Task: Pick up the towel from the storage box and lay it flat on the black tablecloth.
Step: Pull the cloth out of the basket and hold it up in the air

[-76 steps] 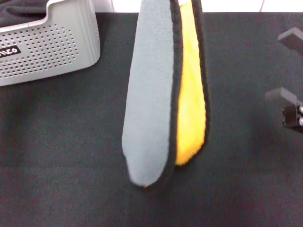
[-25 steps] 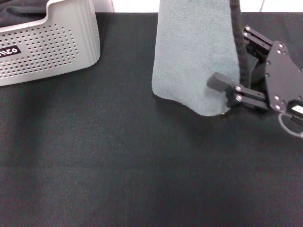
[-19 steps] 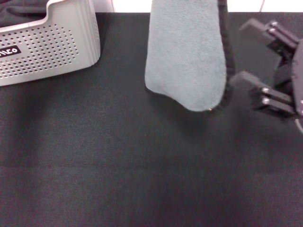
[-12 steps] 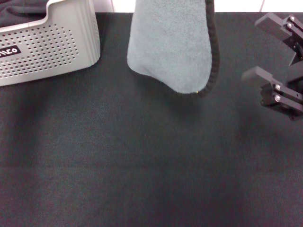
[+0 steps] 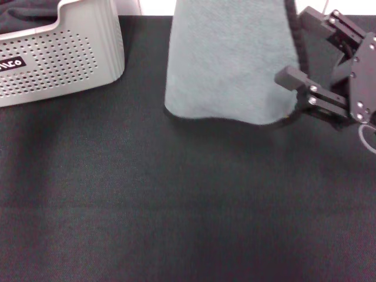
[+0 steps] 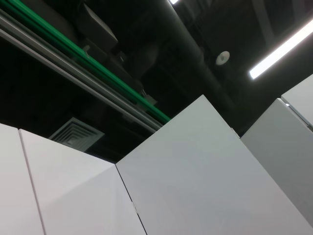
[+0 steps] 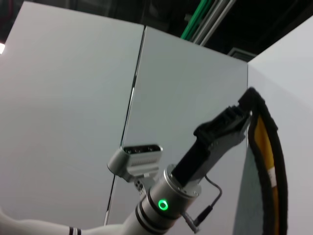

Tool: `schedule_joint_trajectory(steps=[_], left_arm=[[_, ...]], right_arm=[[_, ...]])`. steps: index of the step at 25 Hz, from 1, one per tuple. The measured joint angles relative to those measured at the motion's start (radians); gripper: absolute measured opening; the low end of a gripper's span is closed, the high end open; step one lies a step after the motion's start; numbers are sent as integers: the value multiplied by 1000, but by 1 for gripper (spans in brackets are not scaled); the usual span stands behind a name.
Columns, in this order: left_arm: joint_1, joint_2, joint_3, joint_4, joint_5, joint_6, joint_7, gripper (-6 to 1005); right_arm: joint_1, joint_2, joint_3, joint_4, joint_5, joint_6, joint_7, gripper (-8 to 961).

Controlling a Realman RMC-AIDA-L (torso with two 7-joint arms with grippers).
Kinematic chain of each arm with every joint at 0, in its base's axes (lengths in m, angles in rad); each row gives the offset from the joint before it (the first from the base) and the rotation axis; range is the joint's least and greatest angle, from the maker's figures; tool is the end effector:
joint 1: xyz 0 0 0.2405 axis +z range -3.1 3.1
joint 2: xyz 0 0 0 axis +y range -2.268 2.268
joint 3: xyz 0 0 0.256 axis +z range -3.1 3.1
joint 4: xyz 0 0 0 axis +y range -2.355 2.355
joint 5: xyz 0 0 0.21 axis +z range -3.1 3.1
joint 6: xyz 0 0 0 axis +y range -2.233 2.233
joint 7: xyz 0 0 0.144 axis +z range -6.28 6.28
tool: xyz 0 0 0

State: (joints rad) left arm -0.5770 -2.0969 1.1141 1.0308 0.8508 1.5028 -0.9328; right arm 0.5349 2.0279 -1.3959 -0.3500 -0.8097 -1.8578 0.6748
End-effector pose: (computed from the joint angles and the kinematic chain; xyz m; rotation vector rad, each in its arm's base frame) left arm -0.0697 0.3562 0.1026 -1.9714 0.5312 -1.5514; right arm 0.1846 0.2984 0.0064 -2.2974 -0.2051 1.5965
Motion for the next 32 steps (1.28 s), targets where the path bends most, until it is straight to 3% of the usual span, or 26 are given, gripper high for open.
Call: schedule_joint_trajectory(steps=[9,16,32], left_arm=[[5,0,59,-11,-48,-10,70,13],[4,0,61,-14,-52,-22,86,13],[1,0,54,-13,-62,-30,89,12]], right_arm=[[27,0,-25,16,-1,34,6,754],[51,0,-103,31,8,51,10,754],[27,0,-189,41,61,109,27,747]])
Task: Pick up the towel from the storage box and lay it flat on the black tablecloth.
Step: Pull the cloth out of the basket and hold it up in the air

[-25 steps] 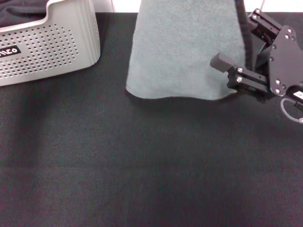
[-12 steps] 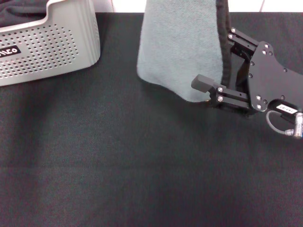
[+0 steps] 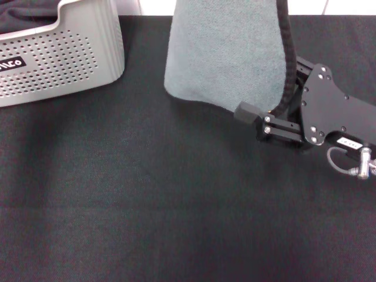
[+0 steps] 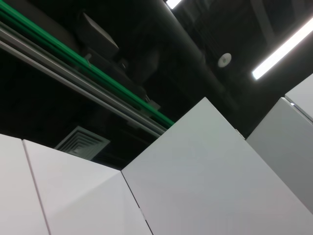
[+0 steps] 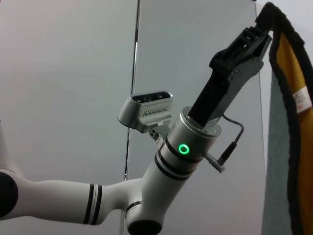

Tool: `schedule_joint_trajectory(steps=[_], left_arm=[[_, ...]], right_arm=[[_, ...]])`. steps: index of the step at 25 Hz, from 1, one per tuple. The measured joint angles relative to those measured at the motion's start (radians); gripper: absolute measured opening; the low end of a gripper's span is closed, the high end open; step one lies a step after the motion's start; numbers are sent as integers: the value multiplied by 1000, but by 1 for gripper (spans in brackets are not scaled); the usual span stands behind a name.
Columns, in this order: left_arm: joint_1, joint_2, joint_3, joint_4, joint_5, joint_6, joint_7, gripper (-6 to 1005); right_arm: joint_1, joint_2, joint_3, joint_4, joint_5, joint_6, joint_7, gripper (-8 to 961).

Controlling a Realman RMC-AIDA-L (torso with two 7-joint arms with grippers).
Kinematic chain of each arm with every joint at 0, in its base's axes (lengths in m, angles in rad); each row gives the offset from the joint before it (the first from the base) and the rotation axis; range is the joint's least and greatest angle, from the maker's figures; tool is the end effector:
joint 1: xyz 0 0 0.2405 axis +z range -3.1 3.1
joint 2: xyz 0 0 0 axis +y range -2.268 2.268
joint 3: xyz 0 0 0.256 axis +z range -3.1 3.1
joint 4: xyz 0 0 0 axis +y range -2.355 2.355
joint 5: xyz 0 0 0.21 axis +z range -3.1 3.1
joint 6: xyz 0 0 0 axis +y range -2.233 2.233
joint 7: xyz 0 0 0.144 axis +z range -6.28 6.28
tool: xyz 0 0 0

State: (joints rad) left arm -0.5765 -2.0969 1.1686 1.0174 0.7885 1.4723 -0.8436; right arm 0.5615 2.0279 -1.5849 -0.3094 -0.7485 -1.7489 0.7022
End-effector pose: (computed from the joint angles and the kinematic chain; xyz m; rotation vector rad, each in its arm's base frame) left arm -0.0655 0.3577 0.0976 -1.9153 0.5587 -1.5442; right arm 0.1852 0.2981 -0.0246 -2.4712 -0.0756 1.5039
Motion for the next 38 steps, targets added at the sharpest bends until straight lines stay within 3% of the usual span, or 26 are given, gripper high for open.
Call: schedule_joint_trajectory(steps=[38], left_arm=[[28,4,-32,-2,-18,0,40,13]], right_arm=[[-79,-11,5,-2,-9,-6,25,614]])
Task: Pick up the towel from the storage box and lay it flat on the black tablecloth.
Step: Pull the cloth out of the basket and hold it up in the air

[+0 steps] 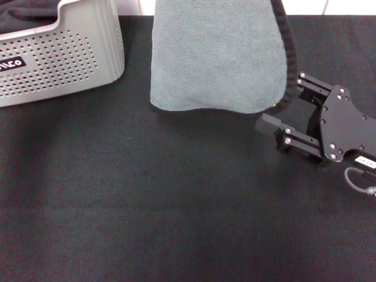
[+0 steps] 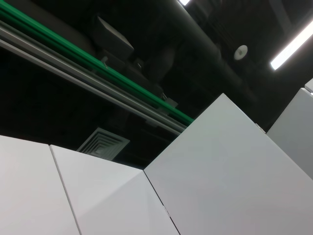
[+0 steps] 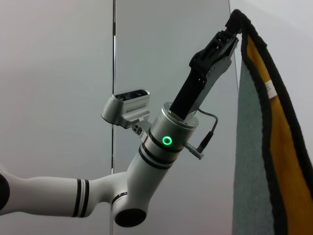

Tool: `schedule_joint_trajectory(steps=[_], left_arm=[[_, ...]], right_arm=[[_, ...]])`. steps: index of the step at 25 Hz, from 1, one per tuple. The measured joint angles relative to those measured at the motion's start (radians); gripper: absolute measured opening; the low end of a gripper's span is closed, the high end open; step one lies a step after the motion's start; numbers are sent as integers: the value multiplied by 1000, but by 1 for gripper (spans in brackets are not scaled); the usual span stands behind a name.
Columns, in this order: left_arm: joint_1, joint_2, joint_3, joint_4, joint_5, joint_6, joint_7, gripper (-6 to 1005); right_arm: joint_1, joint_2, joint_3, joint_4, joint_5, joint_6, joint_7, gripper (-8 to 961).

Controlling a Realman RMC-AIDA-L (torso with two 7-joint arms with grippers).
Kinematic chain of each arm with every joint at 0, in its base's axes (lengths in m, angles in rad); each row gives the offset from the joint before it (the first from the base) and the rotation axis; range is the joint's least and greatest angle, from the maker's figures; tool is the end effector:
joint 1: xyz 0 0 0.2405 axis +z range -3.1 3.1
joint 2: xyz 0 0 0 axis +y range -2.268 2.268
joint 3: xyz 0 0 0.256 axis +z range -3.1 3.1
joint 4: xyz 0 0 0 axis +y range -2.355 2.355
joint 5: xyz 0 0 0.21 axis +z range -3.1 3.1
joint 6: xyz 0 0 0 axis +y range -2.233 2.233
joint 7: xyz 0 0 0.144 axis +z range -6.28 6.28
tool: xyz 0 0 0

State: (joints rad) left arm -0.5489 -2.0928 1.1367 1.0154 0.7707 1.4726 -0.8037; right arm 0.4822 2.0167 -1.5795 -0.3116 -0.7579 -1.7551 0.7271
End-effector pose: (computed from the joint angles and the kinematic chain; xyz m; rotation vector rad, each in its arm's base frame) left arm -0.0796 0.3581 0.1082 -1.8491 0.5523 -1.5010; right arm 0.2104 0.2831 -0.0207 -2.4596 0.0384 1.4722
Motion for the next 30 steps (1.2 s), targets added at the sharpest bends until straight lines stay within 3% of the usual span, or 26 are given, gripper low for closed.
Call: schedule_joint_trajectory(steps=[12,15,20,30], left_arm=[[0,1,-1,0,1,0,0,12],[1,1,-2,0,1,0,0,13],[1,0,-2,0,1,4,0,13],[1,-2,7,2,0,8,0,12]], right_arm=[[-13,-4,-2,0,0,-1,0,594],[-14,-5,0,0,0,4,0,490],[-10,-3,1,0,2,25,0,419],[18,6,-3,-1,5,69,0,376]])
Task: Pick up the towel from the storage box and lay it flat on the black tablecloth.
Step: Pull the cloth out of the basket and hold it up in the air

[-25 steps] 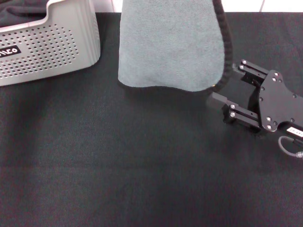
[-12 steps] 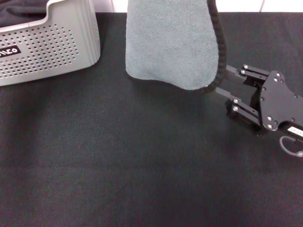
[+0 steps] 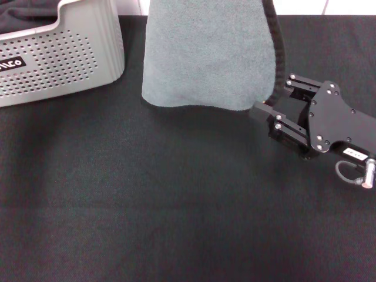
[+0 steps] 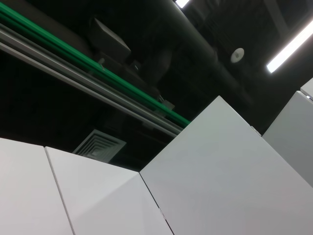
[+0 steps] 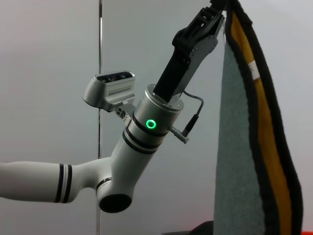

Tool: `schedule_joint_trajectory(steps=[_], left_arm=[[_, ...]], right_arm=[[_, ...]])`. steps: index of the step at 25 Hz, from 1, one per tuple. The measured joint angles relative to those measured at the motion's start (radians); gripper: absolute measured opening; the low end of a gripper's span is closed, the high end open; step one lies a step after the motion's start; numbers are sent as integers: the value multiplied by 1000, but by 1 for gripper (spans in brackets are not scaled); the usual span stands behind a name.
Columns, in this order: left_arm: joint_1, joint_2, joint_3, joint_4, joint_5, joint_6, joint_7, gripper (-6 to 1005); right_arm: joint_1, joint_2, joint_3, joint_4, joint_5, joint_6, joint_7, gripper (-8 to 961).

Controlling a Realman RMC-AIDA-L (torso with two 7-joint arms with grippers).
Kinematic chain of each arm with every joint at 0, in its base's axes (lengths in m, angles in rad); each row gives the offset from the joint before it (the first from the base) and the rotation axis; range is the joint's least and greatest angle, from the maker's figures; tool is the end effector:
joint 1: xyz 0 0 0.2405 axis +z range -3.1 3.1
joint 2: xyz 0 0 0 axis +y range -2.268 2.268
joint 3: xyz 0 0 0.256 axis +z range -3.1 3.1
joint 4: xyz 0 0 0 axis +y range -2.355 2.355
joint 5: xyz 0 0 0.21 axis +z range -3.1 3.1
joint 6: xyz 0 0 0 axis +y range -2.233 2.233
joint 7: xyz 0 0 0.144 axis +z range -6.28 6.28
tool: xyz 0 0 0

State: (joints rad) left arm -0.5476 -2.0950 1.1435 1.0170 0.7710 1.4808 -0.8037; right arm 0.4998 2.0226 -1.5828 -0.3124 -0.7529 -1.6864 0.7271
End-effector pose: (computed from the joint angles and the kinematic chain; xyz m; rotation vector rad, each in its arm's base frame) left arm -0.0785 0.3562 0.1062 -1.8552 0.5607 -1.5102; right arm 0.2084 0.2933 -0.0273 -2.4638 0.0628 1.4095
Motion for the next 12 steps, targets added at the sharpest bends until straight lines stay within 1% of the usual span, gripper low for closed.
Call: schedule_joint_trajectory(steps=[6,12], left_arm=[[-1,-2,3,2,-2,1,0,13],[2,0,4,0,-17,1,0,13]], right_arm=[[6,1,-1,1,-2,2,10,351],[-3,-2,-1,1,-3,-3,22,325]])
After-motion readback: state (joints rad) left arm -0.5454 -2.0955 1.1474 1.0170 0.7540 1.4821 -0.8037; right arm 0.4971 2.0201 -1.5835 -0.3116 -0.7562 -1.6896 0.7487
